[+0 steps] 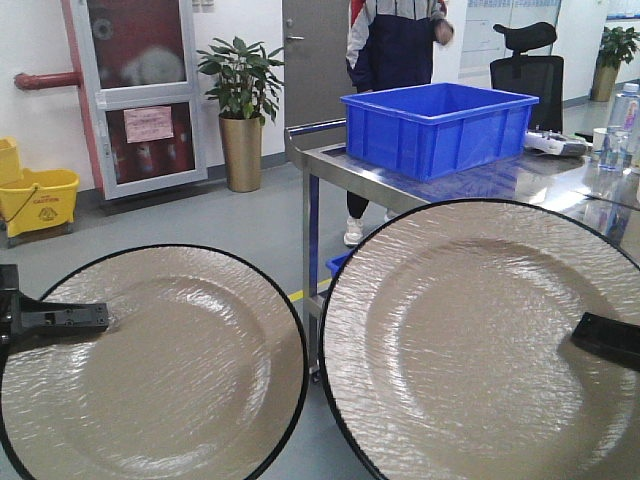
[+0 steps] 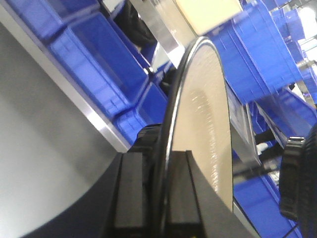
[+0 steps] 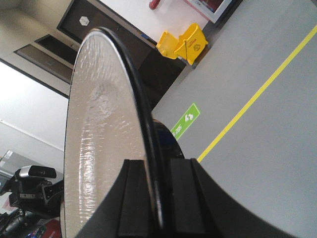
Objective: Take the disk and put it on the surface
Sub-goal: 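Keep holding both plates while driving up to the metal table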
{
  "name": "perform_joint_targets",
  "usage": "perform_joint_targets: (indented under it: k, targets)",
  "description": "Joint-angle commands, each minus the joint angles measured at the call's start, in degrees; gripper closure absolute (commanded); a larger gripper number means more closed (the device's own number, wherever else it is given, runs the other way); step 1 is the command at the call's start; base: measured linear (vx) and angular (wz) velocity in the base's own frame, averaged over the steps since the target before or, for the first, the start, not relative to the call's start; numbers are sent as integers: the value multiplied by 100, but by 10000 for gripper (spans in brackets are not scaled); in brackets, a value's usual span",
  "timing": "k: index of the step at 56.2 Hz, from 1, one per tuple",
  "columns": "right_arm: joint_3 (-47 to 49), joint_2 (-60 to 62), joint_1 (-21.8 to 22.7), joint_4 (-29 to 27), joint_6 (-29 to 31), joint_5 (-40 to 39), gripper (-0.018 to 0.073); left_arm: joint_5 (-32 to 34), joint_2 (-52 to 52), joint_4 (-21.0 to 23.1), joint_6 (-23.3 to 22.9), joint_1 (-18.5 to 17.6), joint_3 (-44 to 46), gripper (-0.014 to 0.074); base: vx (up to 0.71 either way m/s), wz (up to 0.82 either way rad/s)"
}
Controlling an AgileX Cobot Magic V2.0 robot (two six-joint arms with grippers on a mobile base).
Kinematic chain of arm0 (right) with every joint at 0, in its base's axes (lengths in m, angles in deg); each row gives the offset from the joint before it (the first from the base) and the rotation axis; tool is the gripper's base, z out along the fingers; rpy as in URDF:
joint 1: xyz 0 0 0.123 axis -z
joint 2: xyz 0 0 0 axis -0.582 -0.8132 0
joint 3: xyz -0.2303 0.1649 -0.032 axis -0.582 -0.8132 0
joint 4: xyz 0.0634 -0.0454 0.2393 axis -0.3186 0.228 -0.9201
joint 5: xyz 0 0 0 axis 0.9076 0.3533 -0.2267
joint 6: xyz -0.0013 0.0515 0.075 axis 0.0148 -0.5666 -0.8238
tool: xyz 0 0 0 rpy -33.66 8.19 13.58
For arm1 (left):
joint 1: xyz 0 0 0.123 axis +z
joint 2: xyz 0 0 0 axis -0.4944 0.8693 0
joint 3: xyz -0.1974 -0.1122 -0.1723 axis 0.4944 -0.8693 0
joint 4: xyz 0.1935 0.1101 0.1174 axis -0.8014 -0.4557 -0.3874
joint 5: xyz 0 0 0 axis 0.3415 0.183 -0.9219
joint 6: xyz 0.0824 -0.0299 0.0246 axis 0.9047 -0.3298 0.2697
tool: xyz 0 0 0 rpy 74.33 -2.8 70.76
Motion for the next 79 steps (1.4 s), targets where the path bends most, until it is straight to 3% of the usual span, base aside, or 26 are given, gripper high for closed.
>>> perform_joint_targets:
  k: [1, 32, 79]
  targets:
    - [209, 65, 6, -735, -34, 35, 568, -40, -31, 841, -27, 31, 245, 604, 52, -5]
    - [209, 65, 6, -735, -34, 35, 568, -40, -31, 841, -27, 31, 245, 604, 52, -24]
    - [209, 65, 6, -735, -34, 35, 568, -40, -31, 841, -27, 31, 245, 604, 42, -56]
